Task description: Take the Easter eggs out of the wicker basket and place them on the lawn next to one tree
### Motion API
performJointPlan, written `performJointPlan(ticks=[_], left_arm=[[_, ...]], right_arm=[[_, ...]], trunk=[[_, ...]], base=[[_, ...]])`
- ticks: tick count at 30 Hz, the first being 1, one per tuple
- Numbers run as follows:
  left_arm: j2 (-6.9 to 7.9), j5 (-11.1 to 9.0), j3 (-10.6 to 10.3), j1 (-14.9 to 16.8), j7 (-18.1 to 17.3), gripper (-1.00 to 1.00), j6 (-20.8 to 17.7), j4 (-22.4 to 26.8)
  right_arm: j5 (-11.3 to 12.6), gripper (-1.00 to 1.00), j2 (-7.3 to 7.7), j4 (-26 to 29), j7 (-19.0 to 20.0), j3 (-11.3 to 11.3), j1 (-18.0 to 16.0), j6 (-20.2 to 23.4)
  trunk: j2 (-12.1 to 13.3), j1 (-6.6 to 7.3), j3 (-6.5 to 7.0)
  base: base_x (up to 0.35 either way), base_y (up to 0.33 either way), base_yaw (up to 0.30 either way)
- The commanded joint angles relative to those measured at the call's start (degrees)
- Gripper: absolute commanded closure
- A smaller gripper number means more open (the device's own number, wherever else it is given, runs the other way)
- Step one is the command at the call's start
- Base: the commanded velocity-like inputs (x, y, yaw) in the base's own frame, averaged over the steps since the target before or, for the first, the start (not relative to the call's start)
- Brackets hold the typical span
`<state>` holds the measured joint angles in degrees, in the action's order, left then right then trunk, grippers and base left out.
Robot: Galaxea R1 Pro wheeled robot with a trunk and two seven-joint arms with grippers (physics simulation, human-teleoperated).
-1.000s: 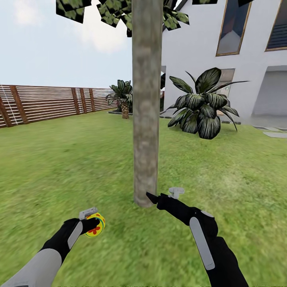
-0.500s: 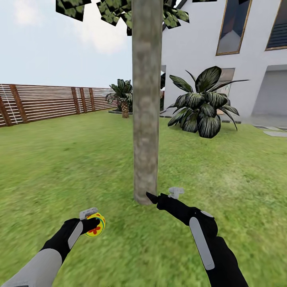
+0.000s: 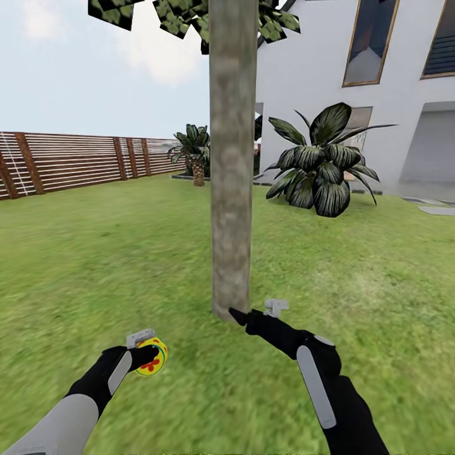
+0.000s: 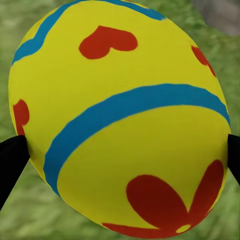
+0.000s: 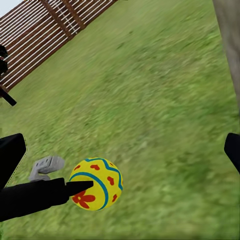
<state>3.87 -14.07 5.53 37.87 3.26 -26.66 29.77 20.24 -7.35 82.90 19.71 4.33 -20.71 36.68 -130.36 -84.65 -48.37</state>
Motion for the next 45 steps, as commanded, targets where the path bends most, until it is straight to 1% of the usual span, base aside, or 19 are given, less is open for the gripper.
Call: performJointPlan(ticks=[1, 12, 18, 32, 45], left_arm=[[-0.01, -0.61, 0.02, 0.01, 0.34, 1.00, -0.33, 0.11], [-0.01, -0.61, 0.01, 0.01, 0.34, 1.00, -0.33, 0.11], [-0.01, -0.61, 0.01, 0.01, 0.34, 1.00, -0.33, 0.11], [-0.01, -0.59, 0.01, 0.01, 0.34, 1.00, -0.32, 0.11], [-0.01, -0.59, 0.01, 0.01, 0.34, 1.00, -0.32, 0.11]], right_arm=[[0.15, -1.00, -0.25, 0.01, 0.07, -0.06, -0.04, 0.28], [0.15, -1.00, -0.47, -0.10, 0.07, -0.04, -0.04, 0.19], [0.21, -1.00, -0.47, -0.21, 0.12, -0.11, -0.04, -1.53], [0.38, -1.00, -0.47, -0.90, 0.50, -0.18, -0.04, -1.44], [0.33, -1.00, -0.47, -0.98, 0.59, -0.20, -0.04, -1.61]], trunk=[[-0.44, -0.22, -0.24], [-4.85, -2.63, -2.22], [-7.26, -3.95, -3.30], [-12.87, -7.02, -5.81], [-13.05, -7.36, -8.69]], base=[[0.000, 0.000, 0.000], [0.000, 0.000, 0.000], [0.000, 0.000, 0.000], [0.000, 0.000, 0.000], [0.000, 0.000, 0.000]])
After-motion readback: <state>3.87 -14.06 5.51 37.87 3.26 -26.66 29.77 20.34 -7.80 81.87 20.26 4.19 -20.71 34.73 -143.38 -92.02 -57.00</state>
